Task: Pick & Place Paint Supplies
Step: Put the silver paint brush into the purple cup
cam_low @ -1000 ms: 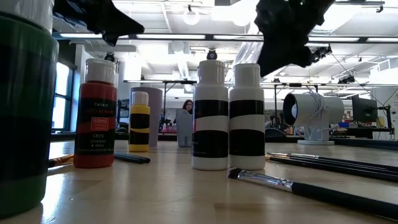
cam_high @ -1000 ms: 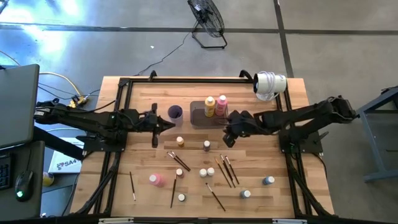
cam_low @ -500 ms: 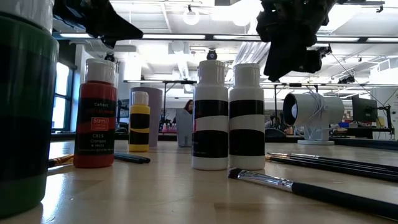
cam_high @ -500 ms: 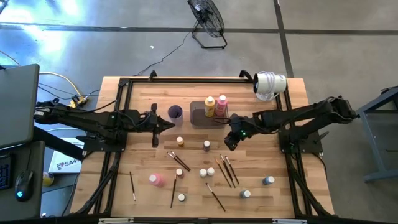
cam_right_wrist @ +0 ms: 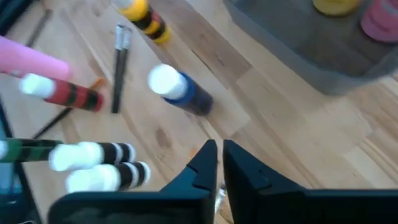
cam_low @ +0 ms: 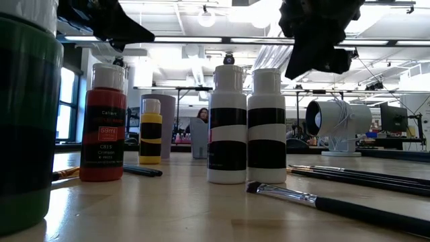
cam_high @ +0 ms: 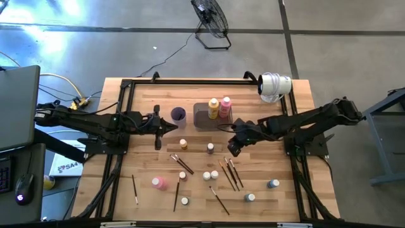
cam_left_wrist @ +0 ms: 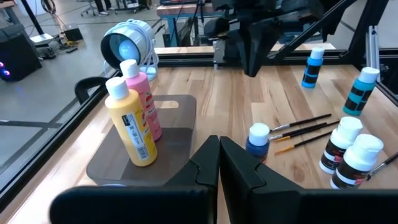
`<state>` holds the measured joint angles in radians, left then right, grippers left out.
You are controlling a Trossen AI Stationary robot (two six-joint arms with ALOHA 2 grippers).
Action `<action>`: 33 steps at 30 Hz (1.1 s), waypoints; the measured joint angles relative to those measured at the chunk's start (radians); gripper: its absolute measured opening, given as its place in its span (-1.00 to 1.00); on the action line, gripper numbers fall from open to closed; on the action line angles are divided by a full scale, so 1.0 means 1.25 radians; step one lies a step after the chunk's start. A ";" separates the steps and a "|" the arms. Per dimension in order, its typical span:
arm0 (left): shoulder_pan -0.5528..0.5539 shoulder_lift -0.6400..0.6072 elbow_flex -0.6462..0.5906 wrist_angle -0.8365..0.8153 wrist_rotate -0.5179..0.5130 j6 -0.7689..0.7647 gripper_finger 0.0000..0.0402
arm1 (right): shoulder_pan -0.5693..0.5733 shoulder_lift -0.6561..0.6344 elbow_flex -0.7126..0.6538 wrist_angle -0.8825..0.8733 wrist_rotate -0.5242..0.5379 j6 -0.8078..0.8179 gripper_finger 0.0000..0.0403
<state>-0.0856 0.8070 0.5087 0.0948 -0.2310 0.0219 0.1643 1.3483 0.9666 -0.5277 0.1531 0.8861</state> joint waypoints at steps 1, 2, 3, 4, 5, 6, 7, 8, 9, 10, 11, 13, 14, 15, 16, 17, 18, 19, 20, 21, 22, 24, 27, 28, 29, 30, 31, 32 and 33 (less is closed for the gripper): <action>0.000 0.000 0.000 0.000 0.000 0.000 -0.95 | 0.004 0.000 0.009 0.001 0.001 -0.007 -0.95; 0.000 0.000 0.000 0.000 0.000 0.000 -0.95 | 0.008 0.003 0.018 0.002 0.004 -0.015 -0.97; 0.000 0.000 0.000 0.000 0.000 0.000 -0.95 | 0.011 0.008 0.029 0.001 0.009 -0.019 -0.98; 0.000 0.000 0.000 0.000 0.000 0.000 -0.95 | 0.016 0.012 0.041 -0.005 0.018 -0.024 -0.98; 0.000 0.000 0.000 0.000 0.000 0.000 -0.95 | 0.024 0.016 0.053 -0.014 0.029 -0.032 -0.98; 0.000 0.000 0.000 0.000 0.000 0.000 -0.95 | 0.031 0.023 0.066 -0.025 0.041 -0.037 -0.98; 0.000 0.000 0.000 0.000 0.000 0.000 -0.95 | 0.034 0.033 0.080 -0.035 0.050 -0.039 -0.98; 0.000 0.000 0.000 0.000 0.000 0.000 -0.95 | 0.036 0.042 0.094 -0.046 0.055 -0.039 -0.98; 0.000 0.000 0.000 0.000 0.000 0.000 -0.95 | 0.037 0.050 0.105 -0.062 0.062 -0.037 -0.98; 0.000 0.000 0.000 0.000 0.000 0.000 -0.95 | 0.037 0.062 0.115 -0.085 0.068 -0.029 -0.98; 0.000 0.000 0.000 0.000 0.000 0.000 -0.95 | 0.037 0.075 0.122 -0.106 0.068 -0.019 -0.98; 0.000 0.000 0.000 -0.004 0.000 0.000 -0.95 | 0.036 0.096 0.132 -0.130 0.067 0.014 -0.98; 0.000 0.000 0.000 -0.005 0.000 0.000 -0.95 | 0.035 0.104 0.134 -0.142 0.065 0.033 -0.98; 0.000 0.000 0.000 -0.008 0.000 0.000 -0.95 | 0.033 0.113 0.134 -0.154 0.062 0.050 -0.98; 0.000 0.000 0.000 -0.013 0.000 0.000 -0.95 | 0.029 0.122 0.134 -0.162 0.048 0.066 -0.99; 0.000 0.000 0.000 -0.018 0.000 0.000 -0.95 | 0.029 0.130 0.134 -0.167 0.023 0.076 -0.98; 0.000 0.000 0.000 -0.021 0.000 0.000 -0.95 | 0.028 0.141 0.134 -0.172 -0.002 0.084 -0.98; 0.000 0.000 0.000 -0.023 0.000 0.000 -0.95 | 0.025 0.151 0.133 -0.176 -0.027 0.085 -0.98; 0.000 0.000 0.000 -0.026 0.000 0.000 -0.95 | 0.024 0.159 0.133 -0.176 -0.047 0.082 -0.98; 0.000 0.000 0.000 -0.032 0.000 0.000 -0.95 | 0.024 0.166 0.133 -0.175 -0.063 0.073 -0.98; 0.000 0.000 0.000 -0.038 0.000 0.000 -0.95 | 0.024 0.173 0.133 -0.173 -0.068 0.066 -0.98; 0.000 0.000 0.000 -0.039 0.000 0.000 -0.95 | 0.024 0.185 0.133 -0.174 -0.067 0.064 -0.98; 0.000 0.000 0.000 -0.038 0.000 0.000 -0.95 | 0.018 0.200 0.133 -0.168 -0.074 0.048 -0.98; 0.000 0.000 0.000 -0.039 0.000 0.000 -0.95 | 0.016 0.203 0.133 -0.164 -0.086 0.044 -0.98; 0.000 0.000 0.000 -0.040 0.000 0.000 -0.95 | 0.012 0.208 0.133 -0.161 -0.104 0.043 -0.98; 0.000 0.000 0.000 -0.039 0.000 0.000 -0.95 | 0.008 0.212 0.133 -0.161 -0.120 0.044 -0.98; 0.000 0.000 0.000 -0.038 0.000 0.000 -0.95 | 0.005 0.218 0.133 -0.161 -0.133 0.045 -0.98; 0.000 0.000 0.000 -0.039 0.000 0.000 -0.95 | 0.003 0.224 0.133 -0.161 -0.145 0.046 -0.98; 0.000 0.000 0.000 -0.040 0.000 0.000 -0.95 | 0.000 0.229 0.133 -0.164 -0.157 0.045 -0.98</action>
<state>-0.0854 0.8070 0.5087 0.0452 -0.2306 0.0216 0.1646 1.6343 1.1332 -0.7330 -0.0430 0.9427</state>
